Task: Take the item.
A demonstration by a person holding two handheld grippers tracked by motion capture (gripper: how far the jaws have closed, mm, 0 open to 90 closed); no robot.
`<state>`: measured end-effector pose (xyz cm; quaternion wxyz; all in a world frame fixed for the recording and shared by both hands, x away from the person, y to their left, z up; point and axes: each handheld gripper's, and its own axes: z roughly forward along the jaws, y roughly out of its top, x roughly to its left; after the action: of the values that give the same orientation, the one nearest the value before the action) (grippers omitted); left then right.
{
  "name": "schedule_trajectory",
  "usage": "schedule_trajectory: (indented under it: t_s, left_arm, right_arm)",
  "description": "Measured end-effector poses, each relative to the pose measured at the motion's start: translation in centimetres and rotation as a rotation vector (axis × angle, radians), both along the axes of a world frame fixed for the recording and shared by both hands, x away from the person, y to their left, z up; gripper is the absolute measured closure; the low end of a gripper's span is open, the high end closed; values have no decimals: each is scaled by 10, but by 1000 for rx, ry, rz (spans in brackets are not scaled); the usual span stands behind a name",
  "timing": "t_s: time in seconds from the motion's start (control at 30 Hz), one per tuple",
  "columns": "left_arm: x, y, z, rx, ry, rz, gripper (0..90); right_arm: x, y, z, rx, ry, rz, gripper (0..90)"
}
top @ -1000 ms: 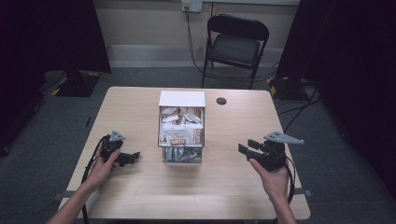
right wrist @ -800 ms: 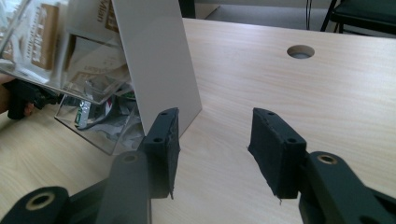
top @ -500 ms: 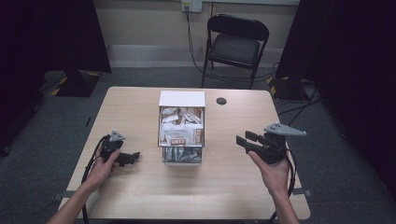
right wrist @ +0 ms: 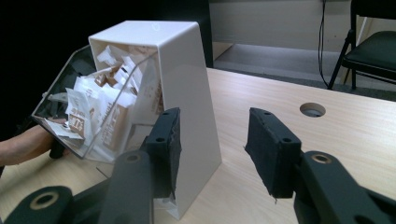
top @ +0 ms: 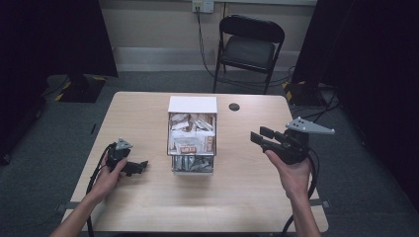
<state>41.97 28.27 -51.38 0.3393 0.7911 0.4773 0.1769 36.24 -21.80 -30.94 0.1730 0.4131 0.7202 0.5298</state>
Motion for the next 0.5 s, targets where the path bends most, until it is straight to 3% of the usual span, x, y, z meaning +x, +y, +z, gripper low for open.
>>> schedule_trajectory:
  t_s: [0.5]
  left_arm:
    - [0,1,0,8,3,-6,0]
  right_arm:
    - [7,28,21,21,-60,98,565]
